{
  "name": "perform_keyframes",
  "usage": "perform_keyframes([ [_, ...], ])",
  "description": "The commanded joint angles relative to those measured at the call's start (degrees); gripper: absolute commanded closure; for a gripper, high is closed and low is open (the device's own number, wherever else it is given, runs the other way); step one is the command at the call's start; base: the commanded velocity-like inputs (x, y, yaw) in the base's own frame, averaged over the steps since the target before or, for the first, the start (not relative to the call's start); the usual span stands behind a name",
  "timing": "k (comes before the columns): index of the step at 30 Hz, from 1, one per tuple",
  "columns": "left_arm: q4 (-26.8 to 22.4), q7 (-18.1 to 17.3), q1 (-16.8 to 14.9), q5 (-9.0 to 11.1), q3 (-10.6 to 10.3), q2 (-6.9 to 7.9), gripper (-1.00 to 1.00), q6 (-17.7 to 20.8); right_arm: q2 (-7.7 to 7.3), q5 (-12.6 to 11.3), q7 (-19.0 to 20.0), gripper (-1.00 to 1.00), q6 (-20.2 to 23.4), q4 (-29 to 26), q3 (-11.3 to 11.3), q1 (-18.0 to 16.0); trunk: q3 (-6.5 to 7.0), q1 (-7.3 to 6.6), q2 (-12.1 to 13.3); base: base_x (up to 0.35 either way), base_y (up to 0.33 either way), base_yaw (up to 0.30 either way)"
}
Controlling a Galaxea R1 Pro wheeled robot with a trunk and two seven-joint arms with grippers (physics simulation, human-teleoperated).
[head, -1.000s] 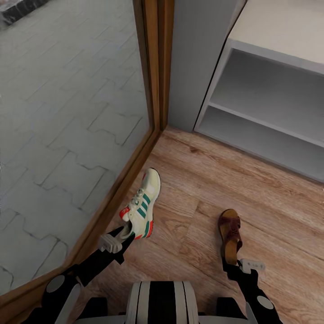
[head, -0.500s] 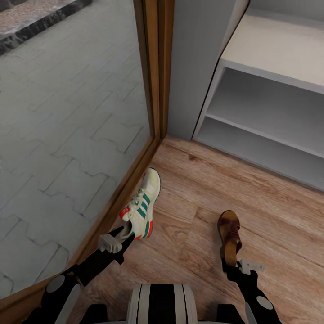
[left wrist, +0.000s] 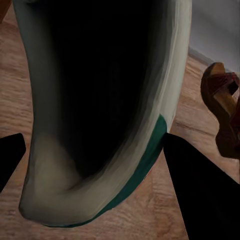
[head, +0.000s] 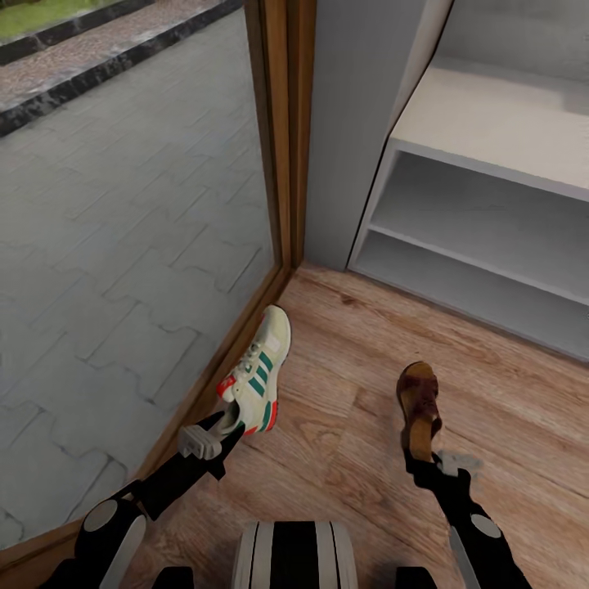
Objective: Pick up the two gym shoes and the two sandals from the corridor floor and place them onto the hallstand (shoe rack) in the corridor, making sure they are on the rack and not on the floor. Arrange them so the two gym shoes are next to each other and the two sandals are next to each other.
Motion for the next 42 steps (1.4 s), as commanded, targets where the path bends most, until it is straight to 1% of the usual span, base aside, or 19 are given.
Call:
perform_keyframes([
  [1, -0.04, -0.13, 0.00, 0.59, -0.07, 0.03, 1.00, 0.60, 0.00, -0.46, -0.05, 1.00, 0.51, -3.20, 0.01, 0.01, 0.20, -0.03, 0.00, 0.000, 0.000, 0.000],
  [2, -0.04, -0.13, 0.00, 0.59, -0.16, 0.03, 1.00, 0.60, 0.00, -0.46, -0.04, 1.00, 0.92, -9.28, 0.08, 0.02, 0.42, -0.06, 0.02, 0.000, 0.000, 0.000],
  [5, -0.04, -0.07, 0.01, 0.53, -0.18, 0.03, 1.00, 0.60, 0.01, -0.47, -0.04, 1.00, 3.29, -13.68, 0.12, 0.01, 1.08, -0.13, 0.06, 0.000, 0.000, 0.000],
  [7, -0.04, -0.05, 0.01, 0.53, -0.07, 0.03, 1.00, 0.60, 0.02, -0.47, -0.04, 1.00, 6.56, -16.67, 0.13, -0.01, 1.53, -0.19, 0.08, 0.000, 0.000, 0.000],
  [8, -0.04, -0.05, 0.00, 0.55, -0.01, 0.03, 1.00, 0.60, 0.04, -0.47, -0.04, 1.00, 8.67, -17.76, 0.13, 0.00, 1.75, -0.21, 0.10, 0.000, 0.000, 0.000],
  [9, -0.02, -0.07, 0.00, 0.56, 0.01, 0.03, 1.00, 0.60, 0.05, -0.47, -0.04, 1.00, 9.83, -18.15, 0.13, -0.01, 1.97, -0.24, 0.11, 0.000, 0.000, 0.000],
  [10, 0.00, -0.09, 0.01, 0.57, 0.07, 0.03, 1.00, 0.60, 0.06, -0.47, -0.04, 1.00, 12.26, -18.72, 0.13, 0.00, 2.19, -0.26, 0.12, 0.000, 0.000, 0.000],
  [11, 0.00, -0.10, 0.01, 0.57, 0.09, 0.03, 1.00, 0.60, 0.07, -0.47, -0.04, 1.00, 13.44, -18.92, 0.13, 0.01, 2.41, -0.29, 0.14, 0.000, 0.000, 0.000],
  [13, -0.01, -0.12, -0.01, 0.60, 0.25, 0.03, 1.00, 0.60, 0.08, -0.47, -0.04, 1.00, 17.79, -19.47, 0.13, 0.02, 2.86, -0.34, 0.16, 0.000, 0.000, 0.000],
  [15, -0.01, -0.16, -0.01, 0.64, 0.30, 0.03, 1.00, 0.60, 0.09, -0.47, -0.04, 1.00, 18.93, -19.60, 0.13, 0.02, 3.30, -0.39, 0.19, 0.000, 0.000, 0.000],
  [21, -0.12, -0.14, 0.00, 0.68, 0.45, 0.08, 1.00, 0.66, 0.08, -0.47, -0.03, 1.00, 20.12, -19.74, 0.18, 0.02, 4.63, -0.55, 0.27, 0.000, 0.000, 0.000],
  [42, -0.13, -0.13, 0.11, 0.68, 0.65, 0.12, 1.00, 1.03, 0.09, -0.47, -0.04, 1.00, 20.37, -19.68, 0.22, 0.00, 9.28, -1.09, 0.55, 0.000, 0.000, 0.000],
])
